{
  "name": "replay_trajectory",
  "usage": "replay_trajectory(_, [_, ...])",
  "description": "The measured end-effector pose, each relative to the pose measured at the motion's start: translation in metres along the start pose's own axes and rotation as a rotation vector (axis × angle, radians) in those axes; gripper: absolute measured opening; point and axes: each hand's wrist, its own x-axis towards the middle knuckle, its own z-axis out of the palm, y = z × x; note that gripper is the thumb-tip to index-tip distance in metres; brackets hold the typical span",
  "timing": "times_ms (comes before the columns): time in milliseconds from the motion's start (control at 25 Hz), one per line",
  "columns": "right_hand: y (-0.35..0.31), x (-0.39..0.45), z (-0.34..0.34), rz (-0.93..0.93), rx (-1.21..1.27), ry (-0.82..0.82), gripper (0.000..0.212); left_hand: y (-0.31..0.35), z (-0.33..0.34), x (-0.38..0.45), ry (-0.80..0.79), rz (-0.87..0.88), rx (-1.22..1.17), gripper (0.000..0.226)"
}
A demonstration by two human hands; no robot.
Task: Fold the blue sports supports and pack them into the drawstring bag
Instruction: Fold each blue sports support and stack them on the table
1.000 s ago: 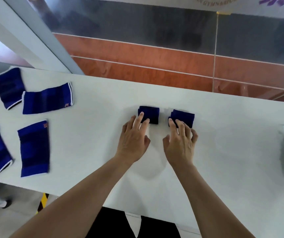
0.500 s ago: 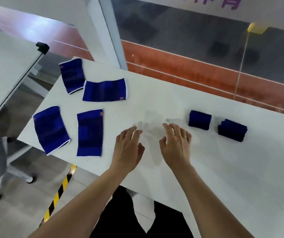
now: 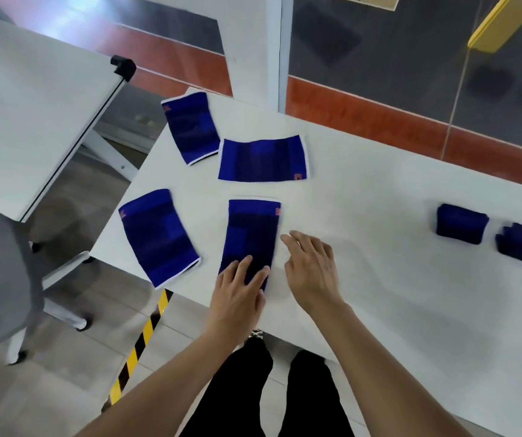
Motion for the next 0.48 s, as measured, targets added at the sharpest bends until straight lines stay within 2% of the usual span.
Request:
replay_trajectory(160, [0.006,0.006,0.004,-0.014,-0.025,-0.045,0.051,-0.001,0.001,0.006,0.018,0.29,0.062,0.034])
replay_trajectory(320, [0.032,-0.013,0.003,0.046,-0.045,-0.121,0.052,0.006,-0.004,0.029,0.001,0.211,0.111,0.03])
replay_trajectory(480, [0.062,-0.036,-0.007,0.228,-0.107,-0.013,0.05,0.025,-0.008,0.061,-0.041,0.196,0.119,0.046])
